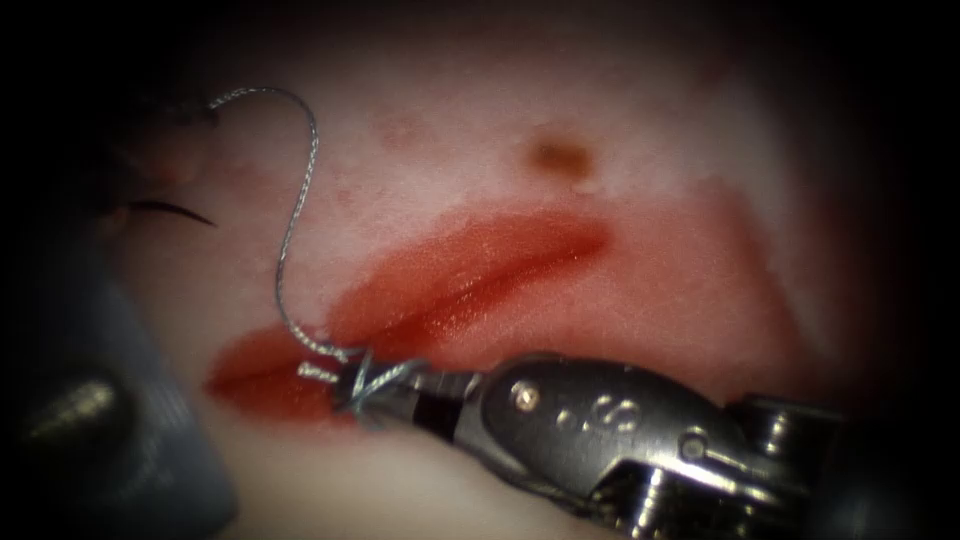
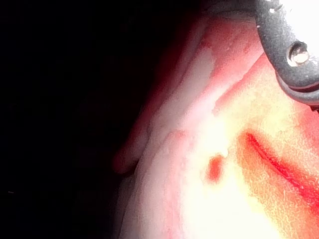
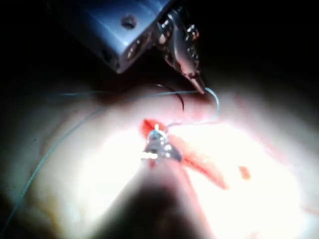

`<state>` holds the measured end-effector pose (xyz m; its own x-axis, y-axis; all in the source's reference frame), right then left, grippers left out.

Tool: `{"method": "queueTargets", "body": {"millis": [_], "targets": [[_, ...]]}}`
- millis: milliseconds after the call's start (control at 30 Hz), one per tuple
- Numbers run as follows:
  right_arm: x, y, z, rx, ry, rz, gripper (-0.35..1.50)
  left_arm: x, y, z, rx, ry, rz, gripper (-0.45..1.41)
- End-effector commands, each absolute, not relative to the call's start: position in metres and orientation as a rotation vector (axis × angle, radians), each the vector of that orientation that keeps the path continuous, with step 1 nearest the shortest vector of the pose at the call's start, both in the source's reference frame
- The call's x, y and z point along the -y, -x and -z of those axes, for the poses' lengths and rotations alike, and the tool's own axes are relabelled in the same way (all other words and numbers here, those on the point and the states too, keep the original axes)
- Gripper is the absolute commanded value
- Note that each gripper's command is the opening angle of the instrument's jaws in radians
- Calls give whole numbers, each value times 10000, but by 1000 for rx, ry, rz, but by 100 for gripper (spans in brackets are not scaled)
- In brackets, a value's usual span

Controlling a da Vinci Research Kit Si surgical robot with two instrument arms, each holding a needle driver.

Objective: Wound Closure
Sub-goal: Pull the right gripper down and the left gripper up to tighten the knot.

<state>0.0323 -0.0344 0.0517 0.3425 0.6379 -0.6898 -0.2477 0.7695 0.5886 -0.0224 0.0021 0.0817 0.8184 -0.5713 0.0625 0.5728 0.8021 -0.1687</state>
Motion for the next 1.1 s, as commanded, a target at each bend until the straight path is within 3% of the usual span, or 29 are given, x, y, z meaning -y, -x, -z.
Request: {"method": "queueTargets", "body": {"millis": [33, 1100], "targets": [[337, -335, -513, -1083, -416, -596, -35, -34, 226, -813, 13, 189, 616, -45], [339, -332, -513, -1085, -426, -591, -35, -66, 210, -836, 57, 124, 622, -45]]}}
